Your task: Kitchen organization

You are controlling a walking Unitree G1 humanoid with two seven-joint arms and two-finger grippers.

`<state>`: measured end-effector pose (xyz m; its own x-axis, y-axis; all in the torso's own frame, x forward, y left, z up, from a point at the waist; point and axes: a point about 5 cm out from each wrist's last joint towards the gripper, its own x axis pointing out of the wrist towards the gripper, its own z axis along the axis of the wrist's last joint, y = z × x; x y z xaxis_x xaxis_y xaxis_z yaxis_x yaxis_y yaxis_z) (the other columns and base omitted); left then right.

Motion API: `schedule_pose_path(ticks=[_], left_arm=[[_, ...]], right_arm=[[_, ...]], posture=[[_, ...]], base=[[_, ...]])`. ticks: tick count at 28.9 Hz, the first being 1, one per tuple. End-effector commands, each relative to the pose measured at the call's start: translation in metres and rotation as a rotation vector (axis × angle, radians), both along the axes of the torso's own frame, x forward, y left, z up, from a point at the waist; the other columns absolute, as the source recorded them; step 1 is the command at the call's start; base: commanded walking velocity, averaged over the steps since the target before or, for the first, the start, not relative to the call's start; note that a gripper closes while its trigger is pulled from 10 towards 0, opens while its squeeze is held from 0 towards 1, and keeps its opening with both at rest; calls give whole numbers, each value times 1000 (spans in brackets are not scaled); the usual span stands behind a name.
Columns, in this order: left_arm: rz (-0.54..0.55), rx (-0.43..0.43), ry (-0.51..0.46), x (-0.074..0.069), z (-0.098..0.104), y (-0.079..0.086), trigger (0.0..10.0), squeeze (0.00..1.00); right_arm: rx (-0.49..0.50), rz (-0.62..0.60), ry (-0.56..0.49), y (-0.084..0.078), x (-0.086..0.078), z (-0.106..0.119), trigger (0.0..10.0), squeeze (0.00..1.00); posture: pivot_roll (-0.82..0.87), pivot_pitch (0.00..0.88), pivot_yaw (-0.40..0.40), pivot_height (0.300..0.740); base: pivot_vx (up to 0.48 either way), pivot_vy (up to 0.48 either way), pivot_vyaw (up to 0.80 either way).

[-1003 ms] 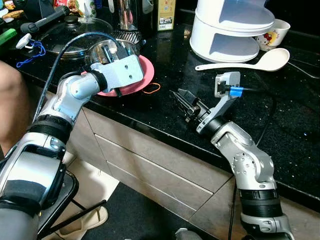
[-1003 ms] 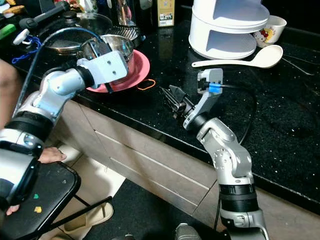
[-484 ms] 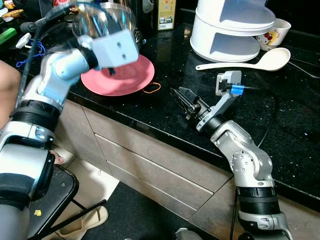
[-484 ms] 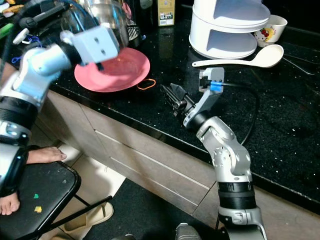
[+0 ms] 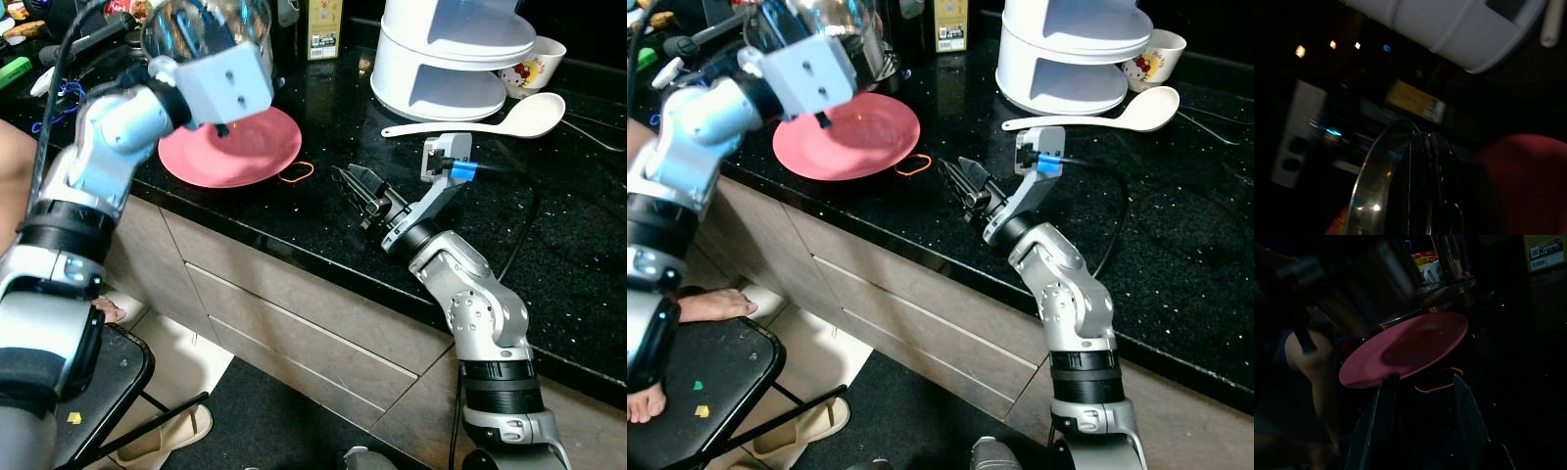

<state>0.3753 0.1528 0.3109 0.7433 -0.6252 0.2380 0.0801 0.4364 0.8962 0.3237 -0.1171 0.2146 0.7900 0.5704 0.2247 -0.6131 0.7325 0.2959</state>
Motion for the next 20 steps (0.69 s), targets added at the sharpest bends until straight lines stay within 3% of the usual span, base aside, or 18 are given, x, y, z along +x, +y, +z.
schedule_pose_path(ticks=[1, 7, 17, 18, 19, 20], left_arm=[[1, -18, -7, -1, 2, 0, 0, 0], [15, -35, 41, -1, -15, 3, 0, 0], [30, -36, 81, -3, -27, 4, 0, 0], [34, -36, 82, -3, -28, 5, 627, 0], [34, -36, 82, -3, -28, 5, 627, 0], [37, -35, 81, -2, -27, 5, 4824, 0]], right_arm=[[-4, 8, 3, 2, -1, -2, 10000, 0], [-12, 12, 6, 2, -2, -4, 10000, 0], [-20, 20, 6, 3, -2, -5, 10000, 0], [-20, 21, 6, 3, -2, -5, 10000, 0], [-20, 21, 6, 3, -2, -5, 10000, 0], [-20, 21, 6, 3, -2, -5, 10000, 0]], posture=[[-27, 81, -7, 732], [-27, 84, -11, 732], [-25, 76, -15, 732], [-26, 75, -14, 732], [-26, 75, -14, 732], [-26, 73, -13, 732]], base=[[0, 0, 0], [0, 0, 0], [0, 0, 0], [0, 0, 0], [0, 0, 0], [0, 0, 0]])
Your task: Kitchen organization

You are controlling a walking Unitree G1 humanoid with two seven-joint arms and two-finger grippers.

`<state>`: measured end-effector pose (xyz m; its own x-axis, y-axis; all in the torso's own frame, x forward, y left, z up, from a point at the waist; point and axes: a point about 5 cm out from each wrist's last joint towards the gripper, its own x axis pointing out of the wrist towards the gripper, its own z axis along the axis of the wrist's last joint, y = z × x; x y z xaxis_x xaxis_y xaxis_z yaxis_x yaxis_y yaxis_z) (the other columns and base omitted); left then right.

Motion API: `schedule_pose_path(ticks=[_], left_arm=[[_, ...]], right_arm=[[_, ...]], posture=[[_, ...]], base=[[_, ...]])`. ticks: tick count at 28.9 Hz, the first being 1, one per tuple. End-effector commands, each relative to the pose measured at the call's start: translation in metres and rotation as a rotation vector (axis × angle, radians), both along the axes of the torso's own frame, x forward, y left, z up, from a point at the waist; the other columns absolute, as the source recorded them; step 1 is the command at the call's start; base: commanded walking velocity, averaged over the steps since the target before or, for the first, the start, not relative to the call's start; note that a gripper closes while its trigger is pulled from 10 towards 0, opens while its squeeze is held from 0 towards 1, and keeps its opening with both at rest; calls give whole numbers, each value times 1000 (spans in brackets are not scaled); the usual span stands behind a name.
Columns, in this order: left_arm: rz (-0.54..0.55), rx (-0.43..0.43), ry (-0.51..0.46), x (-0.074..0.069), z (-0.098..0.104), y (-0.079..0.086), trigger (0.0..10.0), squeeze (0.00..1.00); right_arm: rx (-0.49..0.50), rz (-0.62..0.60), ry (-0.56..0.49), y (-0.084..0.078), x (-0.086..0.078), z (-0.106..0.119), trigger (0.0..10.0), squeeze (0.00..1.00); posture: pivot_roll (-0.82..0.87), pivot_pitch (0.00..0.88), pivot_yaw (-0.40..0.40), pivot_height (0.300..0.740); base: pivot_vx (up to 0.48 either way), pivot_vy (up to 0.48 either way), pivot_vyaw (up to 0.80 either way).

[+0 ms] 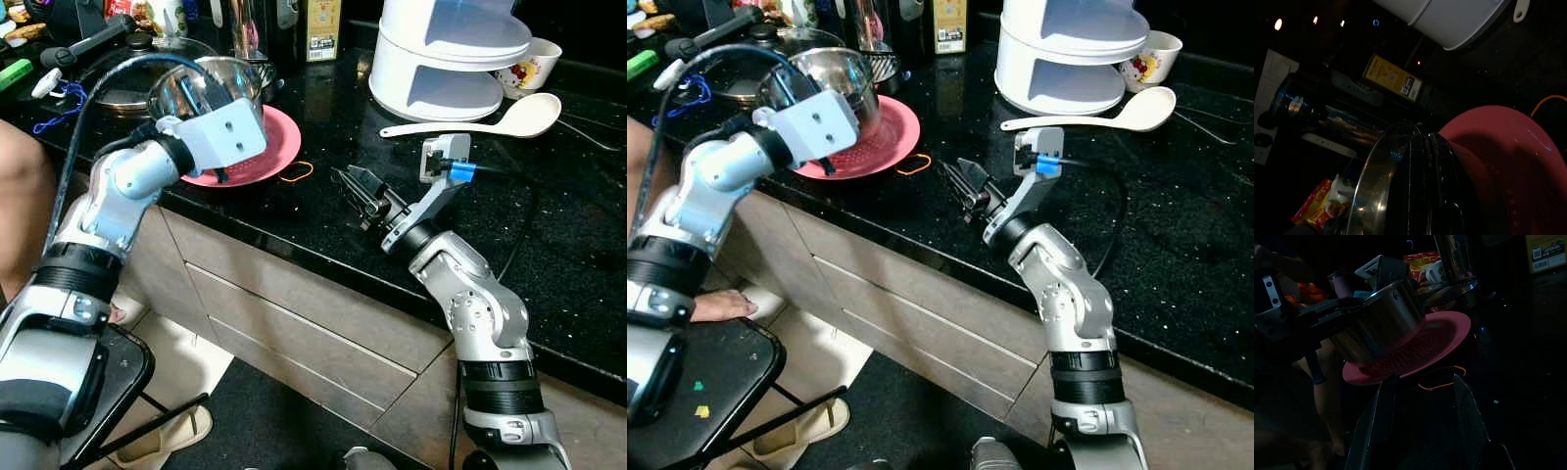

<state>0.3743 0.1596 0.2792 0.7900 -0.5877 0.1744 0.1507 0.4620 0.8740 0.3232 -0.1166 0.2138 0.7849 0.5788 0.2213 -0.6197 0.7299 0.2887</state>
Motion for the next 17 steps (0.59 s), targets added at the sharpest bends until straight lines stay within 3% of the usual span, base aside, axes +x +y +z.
schedule_pose_path(ticks=[1, 2, 11, 12, 13, 14, 17], left_arm=[[-2, -11, -21, -1, 4, -2, 4824, 0], [2, -11, -22, -1, 4, -2, 10000, 0], [33, -15, -17, 0, 1, 2, 10000, 0], [37, -15, -16, 0, 0, 3, 10000, 714], [37, -15, -16, 0, 0, 3, 10000, 714], [45, -15, -18, 1, 0, 5, 10000, 1000], [58, -13, -24, 1, 0, 6, 10000, 1000]], right_arm=[[-12, 13, 8, 3, -1, -4, 10000, 0], [-12, 13, 8, 3, -1, -4, 10000, 0], [-12, 10, 9, 2, -2, -4, 10000, 0], [-11, 10, 9, 2, -2, -4, 10000, 0], [-11, 10, 9, 2, -2, -4, 10000, 0], [-12, 9, 10, 2, -2, -4, 10000, 0], [-12, 8, 10, 1, -3, -4, 10000, 0]], posture=[[-26, 73, -13, 732], [-26, 73, -13, 732], [-30, 81, -10, 732], [-31, 84, -10, 732], [-31, 84, -10, 732], [-31, 84, -10, 732], [-30, 86, -11, 732]], base=[[0, 0, 0], [0, 0, 0], [0, 0, 0], [0, 0, 0], [0, 0, 0], [0, 0, 0], [0, 0, 0]])
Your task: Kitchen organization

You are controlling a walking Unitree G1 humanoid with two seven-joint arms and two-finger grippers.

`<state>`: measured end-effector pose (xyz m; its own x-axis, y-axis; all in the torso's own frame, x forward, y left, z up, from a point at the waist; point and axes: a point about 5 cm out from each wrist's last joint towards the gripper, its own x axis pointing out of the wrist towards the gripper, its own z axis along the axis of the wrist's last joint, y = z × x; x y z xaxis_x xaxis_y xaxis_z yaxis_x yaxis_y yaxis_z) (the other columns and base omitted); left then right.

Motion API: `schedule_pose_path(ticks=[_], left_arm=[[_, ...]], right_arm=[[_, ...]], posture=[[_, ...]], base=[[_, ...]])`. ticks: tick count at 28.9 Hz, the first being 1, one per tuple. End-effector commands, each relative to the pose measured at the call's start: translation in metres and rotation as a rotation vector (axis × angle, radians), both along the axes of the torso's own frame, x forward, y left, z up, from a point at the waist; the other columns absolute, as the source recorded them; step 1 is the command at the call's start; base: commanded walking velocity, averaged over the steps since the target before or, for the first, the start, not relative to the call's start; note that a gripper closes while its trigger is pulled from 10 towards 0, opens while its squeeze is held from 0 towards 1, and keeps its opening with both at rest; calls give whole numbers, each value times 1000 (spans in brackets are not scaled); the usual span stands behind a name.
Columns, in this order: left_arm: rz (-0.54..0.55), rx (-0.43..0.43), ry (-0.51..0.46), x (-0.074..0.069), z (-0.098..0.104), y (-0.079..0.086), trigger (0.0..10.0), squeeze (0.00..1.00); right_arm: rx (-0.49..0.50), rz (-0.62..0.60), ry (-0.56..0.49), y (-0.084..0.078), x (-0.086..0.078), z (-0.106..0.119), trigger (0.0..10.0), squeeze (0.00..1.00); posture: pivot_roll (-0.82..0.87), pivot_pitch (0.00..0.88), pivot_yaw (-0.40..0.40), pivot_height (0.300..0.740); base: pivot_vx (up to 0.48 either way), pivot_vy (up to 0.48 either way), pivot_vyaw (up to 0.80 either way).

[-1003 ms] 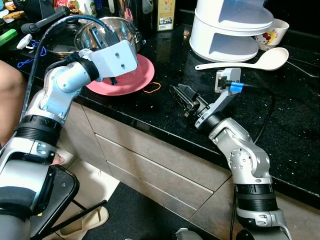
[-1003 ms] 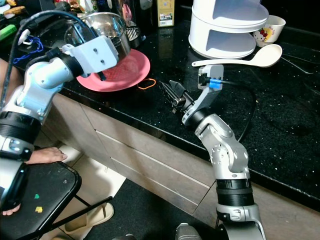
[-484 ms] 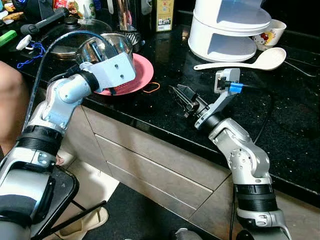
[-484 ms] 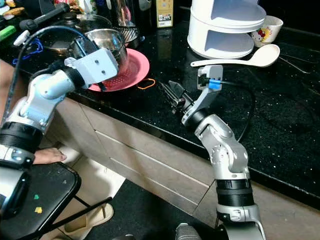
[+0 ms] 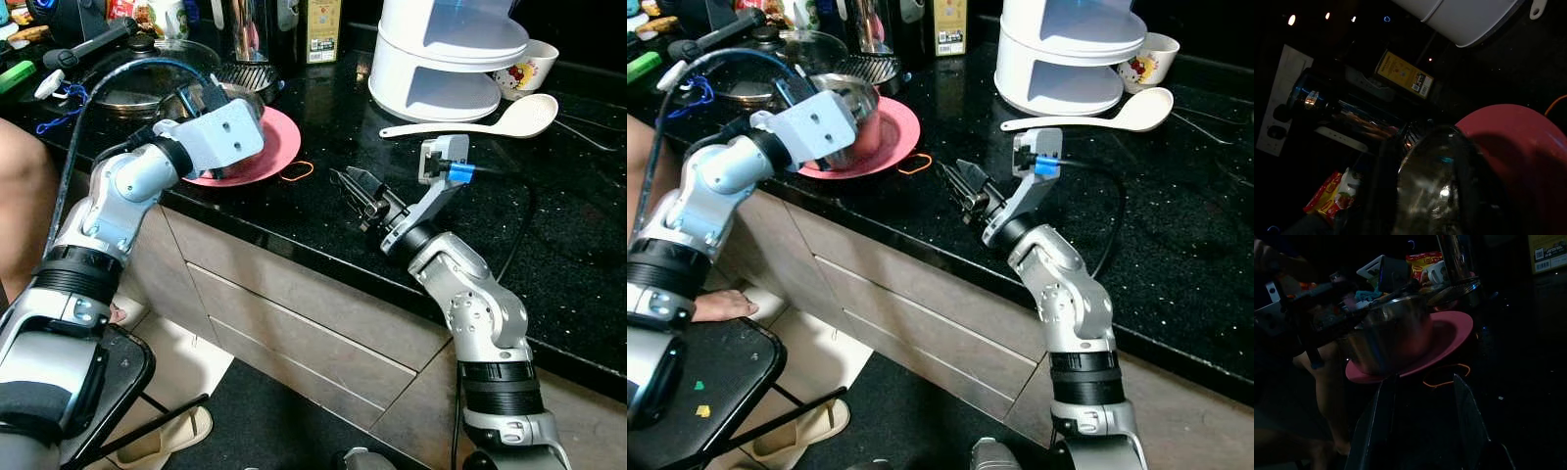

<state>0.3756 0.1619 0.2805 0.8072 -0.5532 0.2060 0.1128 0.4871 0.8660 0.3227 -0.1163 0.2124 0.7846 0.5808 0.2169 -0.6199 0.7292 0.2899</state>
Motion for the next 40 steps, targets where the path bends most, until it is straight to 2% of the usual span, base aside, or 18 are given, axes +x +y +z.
schedule_pose_path(ticks=[1, 12, 17, 20, 24, 34, 40], left_arm=[[24, 12, -4, 0, -1, 4, 10000, 0], [27, 20, -10, -1, 0, 4, 10000, 0], [40, 21, 35, 0, -12, 6, 10000, 0], [35, -18, 41, 0, -14, 7, 10000, 0], [4, -92, 27, -3, -8, 4, 10000, 0], [2, -75, 46, -8, -15, 5, 10000, 0], [37, -109, 61, -11, -22, 15, 10000, 0]], right_arm=[[-9, 6, 6, 1, -2, -2, 10000, 0], [-9, 4, 9, 0, -3, -2, 10000, 0], [-8, 3, 10, 0, -3, -2, 10000, 0], [-5, 4, 11, 0, -3, -1, 10000, 0], [-3, 7, 11, 1, -3, -1, 10000, 0], [-5, 7, 13, 1, -3, -2, 10000, 0], [-5, 13, 12, -2, -1, -1, 10000, 0]], posture=[[-30, 87, -12, 732], [-32, 94, -14, 732], [-32, 97, -15, 732], [-33, 97, -16, 732], [-31, 99, -16, 732], [-30, 99, -18, 732], [-85, 90, -56, 732]], base=[[0, 0, 0], [0, 0, 0], [0, 0, 0], [0, 0, 0], [0, 0, 0], [0, 0, 0], [0, 0, 0]])
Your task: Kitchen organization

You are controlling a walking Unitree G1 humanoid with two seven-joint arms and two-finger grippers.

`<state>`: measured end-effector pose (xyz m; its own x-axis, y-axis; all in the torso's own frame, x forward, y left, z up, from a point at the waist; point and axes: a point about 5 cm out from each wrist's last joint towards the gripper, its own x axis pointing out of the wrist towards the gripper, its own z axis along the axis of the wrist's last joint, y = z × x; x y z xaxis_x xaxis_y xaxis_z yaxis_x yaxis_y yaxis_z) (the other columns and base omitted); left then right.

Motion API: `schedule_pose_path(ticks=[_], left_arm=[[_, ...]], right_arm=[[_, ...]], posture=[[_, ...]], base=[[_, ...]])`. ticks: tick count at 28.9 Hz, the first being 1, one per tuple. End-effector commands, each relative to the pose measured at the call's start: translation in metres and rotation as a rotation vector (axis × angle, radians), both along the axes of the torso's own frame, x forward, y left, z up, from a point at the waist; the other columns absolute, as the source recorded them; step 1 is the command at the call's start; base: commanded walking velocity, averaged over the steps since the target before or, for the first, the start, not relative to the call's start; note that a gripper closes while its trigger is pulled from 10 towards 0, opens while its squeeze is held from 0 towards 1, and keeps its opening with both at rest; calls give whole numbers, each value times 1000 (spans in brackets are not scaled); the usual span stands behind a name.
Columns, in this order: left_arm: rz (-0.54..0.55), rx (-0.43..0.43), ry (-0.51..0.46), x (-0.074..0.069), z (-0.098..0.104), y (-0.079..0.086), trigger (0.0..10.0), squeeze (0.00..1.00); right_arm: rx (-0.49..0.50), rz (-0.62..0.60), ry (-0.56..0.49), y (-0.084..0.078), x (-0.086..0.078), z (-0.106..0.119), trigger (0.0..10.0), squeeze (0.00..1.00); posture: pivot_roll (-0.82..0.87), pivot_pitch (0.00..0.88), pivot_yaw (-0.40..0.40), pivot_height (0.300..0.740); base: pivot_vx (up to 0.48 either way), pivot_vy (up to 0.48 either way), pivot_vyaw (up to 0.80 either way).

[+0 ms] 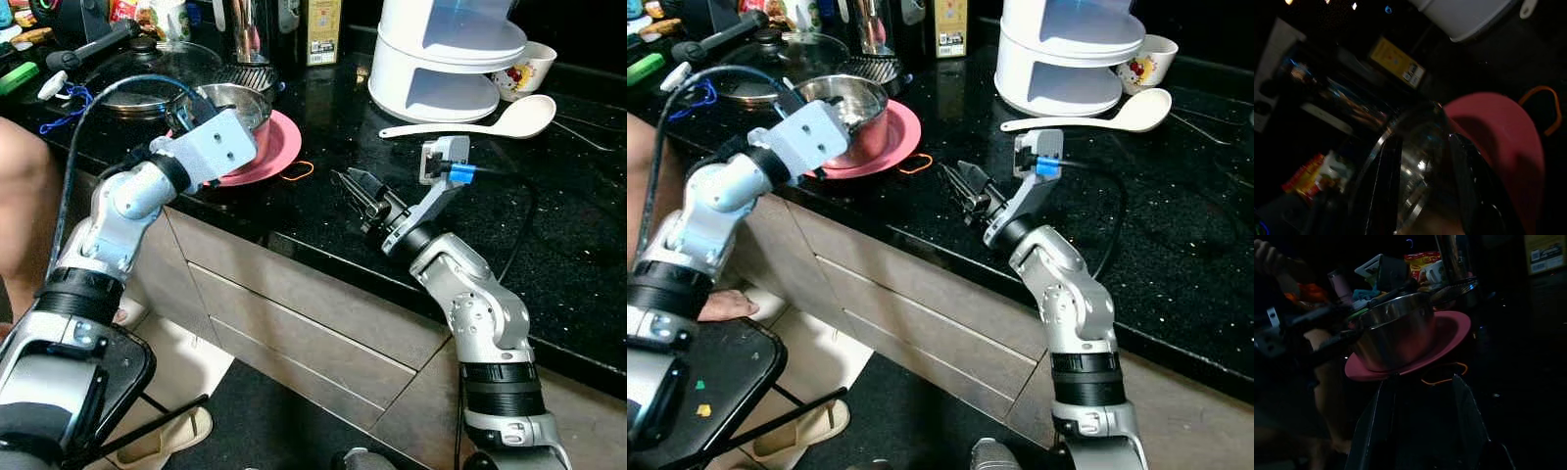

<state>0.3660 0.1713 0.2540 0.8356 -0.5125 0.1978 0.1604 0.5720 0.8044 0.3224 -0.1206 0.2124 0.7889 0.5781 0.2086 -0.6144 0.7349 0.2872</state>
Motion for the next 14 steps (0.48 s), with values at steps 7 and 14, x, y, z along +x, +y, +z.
schedule_pose_path(ticks=[7, 14], left_arm=[[19, -29, -29, -3, 10, 8, 10000, 0], [15, -33, -19, -4, 8, 9, 10000, 0]], right_arm=[[19, 21, 0, 3, -1, 1, 10000, 0], [22, 32, -1, 7, -3, 0, 10000, 0]], posture=[[-78, 85, -43, 732], [-76, 78, -38, 732]], base=[[0, 0, 0], [0, 0, 0]])
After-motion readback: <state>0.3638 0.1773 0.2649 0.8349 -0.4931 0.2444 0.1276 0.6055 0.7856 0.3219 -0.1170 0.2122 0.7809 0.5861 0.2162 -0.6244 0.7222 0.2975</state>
